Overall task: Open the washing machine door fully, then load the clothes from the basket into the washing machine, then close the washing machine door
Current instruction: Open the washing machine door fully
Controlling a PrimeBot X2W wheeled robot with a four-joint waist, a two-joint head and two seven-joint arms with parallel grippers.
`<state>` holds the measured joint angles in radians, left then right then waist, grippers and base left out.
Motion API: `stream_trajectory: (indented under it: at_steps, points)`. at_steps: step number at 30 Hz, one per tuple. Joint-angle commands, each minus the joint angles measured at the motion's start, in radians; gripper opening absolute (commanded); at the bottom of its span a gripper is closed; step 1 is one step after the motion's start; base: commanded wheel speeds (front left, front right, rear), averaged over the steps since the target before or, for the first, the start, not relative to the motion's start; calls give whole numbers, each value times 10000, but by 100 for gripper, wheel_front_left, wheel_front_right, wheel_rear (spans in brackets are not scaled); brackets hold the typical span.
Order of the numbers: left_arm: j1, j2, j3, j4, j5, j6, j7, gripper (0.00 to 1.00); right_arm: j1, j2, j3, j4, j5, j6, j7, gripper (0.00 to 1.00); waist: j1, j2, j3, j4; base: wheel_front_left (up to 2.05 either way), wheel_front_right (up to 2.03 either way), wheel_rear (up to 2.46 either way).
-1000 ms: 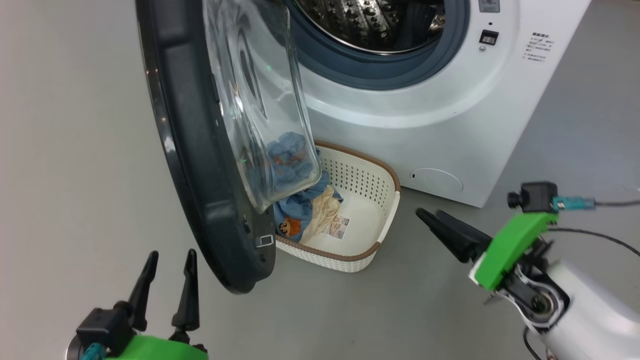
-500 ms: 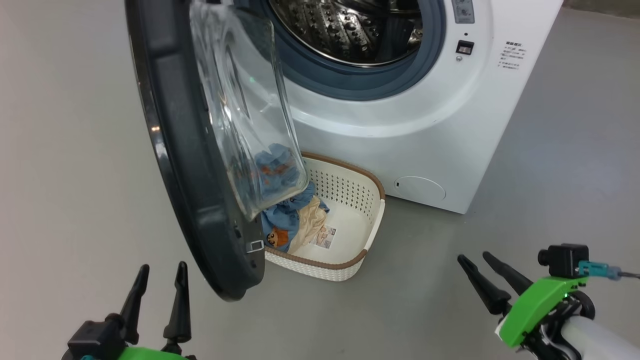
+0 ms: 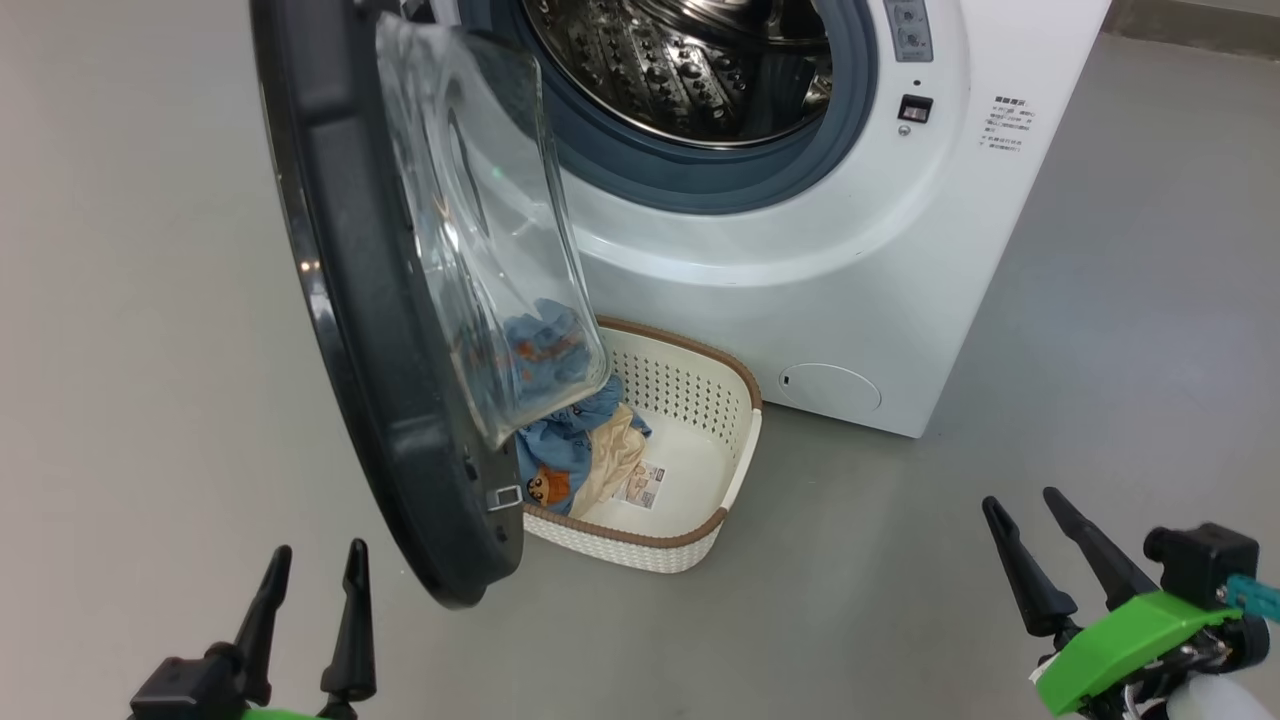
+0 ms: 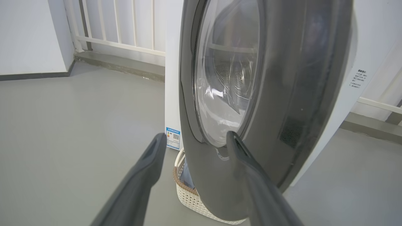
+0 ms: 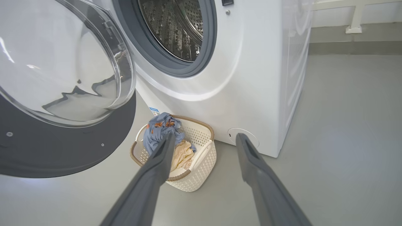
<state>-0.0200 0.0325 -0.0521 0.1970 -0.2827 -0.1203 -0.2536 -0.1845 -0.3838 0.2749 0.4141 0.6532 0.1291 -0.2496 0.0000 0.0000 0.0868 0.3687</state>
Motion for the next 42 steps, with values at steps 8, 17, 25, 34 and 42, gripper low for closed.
stream_trajectory:
  at_steps: [8, 17, 25, 34, 42]
  points:
    - [-153, 177, 367, -301, 175, -78, -82, 100, 1192, 880, -1675, -2002, -2292, 16, -121, 100, 0, 0, -22, 34, 0, 0, 0]
    - [-133, 177, 341, -338, 162, -81, -82, 100, 1847, 1378, -2122, -2109, -3026, 16, -121, 100, 0, 0, -15, 68, 0, 0, 0]
    - [-153, 177, 353, -362, 162, -74, -82, 100, 1943, 1530, -2144, -1893, -3137, 16, -122, 100, 0, 0, -61, 68, 0, 0, 0]
    - [-573, 177, 787, -1607, -25, -2, -82, 0, 1910, 1538, -2189, -1979, -3183, 16, -122, 100, 0, 0, -87, 101, 0, 0, 0]
    - [-1155, 177, 440, -4450, 341, 248, -82, 0, 1918, 1533, -2238, -2020, -3183, 16, -122, 100, 0, 0, -127, 85, 0, 0, 0]
